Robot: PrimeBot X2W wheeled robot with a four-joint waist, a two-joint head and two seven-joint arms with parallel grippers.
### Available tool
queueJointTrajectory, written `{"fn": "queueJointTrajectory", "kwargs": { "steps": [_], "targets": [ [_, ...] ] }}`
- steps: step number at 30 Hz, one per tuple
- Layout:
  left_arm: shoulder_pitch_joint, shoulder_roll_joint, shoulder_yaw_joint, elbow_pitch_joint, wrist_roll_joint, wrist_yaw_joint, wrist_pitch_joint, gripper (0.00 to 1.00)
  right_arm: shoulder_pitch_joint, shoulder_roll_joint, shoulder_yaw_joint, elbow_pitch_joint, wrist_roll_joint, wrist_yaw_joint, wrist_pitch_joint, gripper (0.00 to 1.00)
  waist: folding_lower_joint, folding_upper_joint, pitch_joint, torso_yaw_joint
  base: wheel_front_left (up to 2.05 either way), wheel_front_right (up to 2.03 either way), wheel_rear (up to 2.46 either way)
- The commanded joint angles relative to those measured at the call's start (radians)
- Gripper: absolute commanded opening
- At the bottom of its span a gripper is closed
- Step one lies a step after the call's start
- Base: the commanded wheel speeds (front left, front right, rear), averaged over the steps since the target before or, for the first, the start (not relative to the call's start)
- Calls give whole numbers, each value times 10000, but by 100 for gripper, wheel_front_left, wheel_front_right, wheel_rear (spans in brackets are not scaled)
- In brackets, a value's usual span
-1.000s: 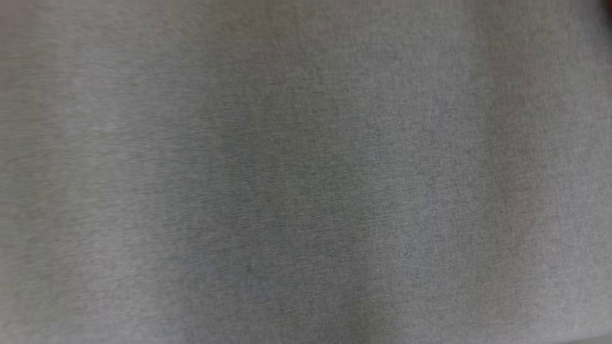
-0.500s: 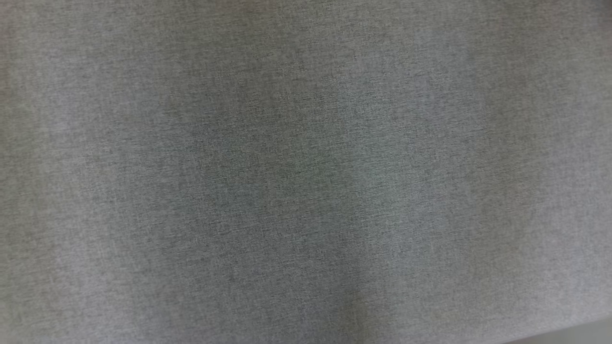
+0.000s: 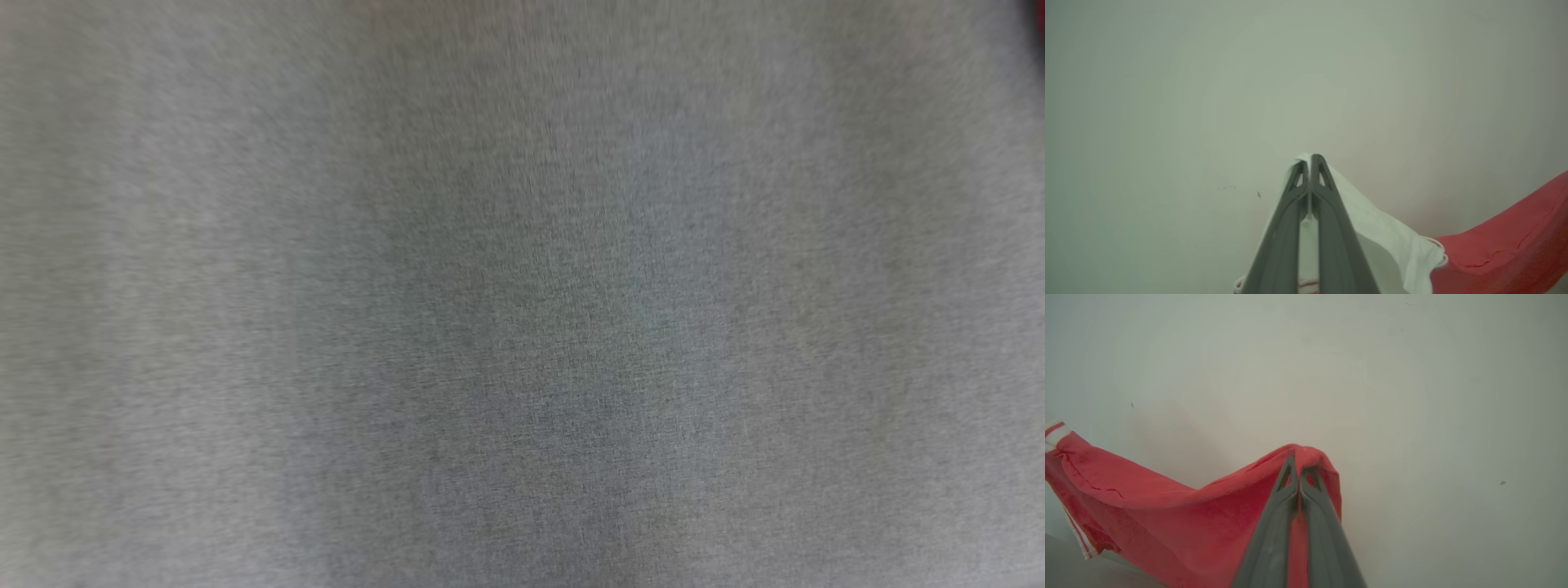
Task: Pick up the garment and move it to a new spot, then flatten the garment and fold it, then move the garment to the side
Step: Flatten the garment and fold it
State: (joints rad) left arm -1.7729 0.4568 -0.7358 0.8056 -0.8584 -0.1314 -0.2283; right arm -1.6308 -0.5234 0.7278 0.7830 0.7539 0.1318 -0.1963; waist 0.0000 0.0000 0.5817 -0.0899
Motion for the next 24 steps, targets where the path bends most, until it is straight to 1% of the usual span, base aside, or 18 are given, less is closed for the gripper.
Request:
{"fn": "queueJointTrajectory", "kwargs": {
  "steps": [1, 3, 6, 14, 19, 22, 24],
  "targets": [
    [601, 201, 8, -303, 35, 61, -134, 0, 448, -101, 101, -208, 162, -22, -125, 0, 0, 0, -890, 280, 0, 0, 0],
    [1581, 513, 170, -965, -52, 263, -269, 0, 1172, -291, 274, -570, 370, -24, -186, 0, 0, 0, -1257, 367, 0, 0, 0],
    [3233, 893, 458, -2219, -162, 776, -350, 0, 2260, -653, 390, -1085, 569, -24, -286, 0, 0, 0, -1807, 533, 0, 0, 0],
    [8137, 2105, 1450, -6387, -564, 2567, -368, 0, 5832, -1425, 332, -2581, 1035, -24, -369, 0, 0, 0, -3176, 735, 0, 0, 0],
    [11071, 2948, 1480, -8613, -412, 3786, -369, 0, 8066, -1602, 31, -3481, 985, -24, -262, 0, 0, 0, -3828, 679, 0, 0, 0],
    [12650, 3152, 1632, -9674, -588, 4442, -371, 0, 9365, -1642, -412, -3869, 1010, -24, -185, 0, 0, 0, -4134, 636, 0, 0, 0],
    [13726, 3149, 1819, -10158, -737, 4816, -370, 0, 10252, -1650, -759, -4136, 960, -24, -137, 0, 0, 0, -4299, 621, 0, 0, 0]
  ]
}}
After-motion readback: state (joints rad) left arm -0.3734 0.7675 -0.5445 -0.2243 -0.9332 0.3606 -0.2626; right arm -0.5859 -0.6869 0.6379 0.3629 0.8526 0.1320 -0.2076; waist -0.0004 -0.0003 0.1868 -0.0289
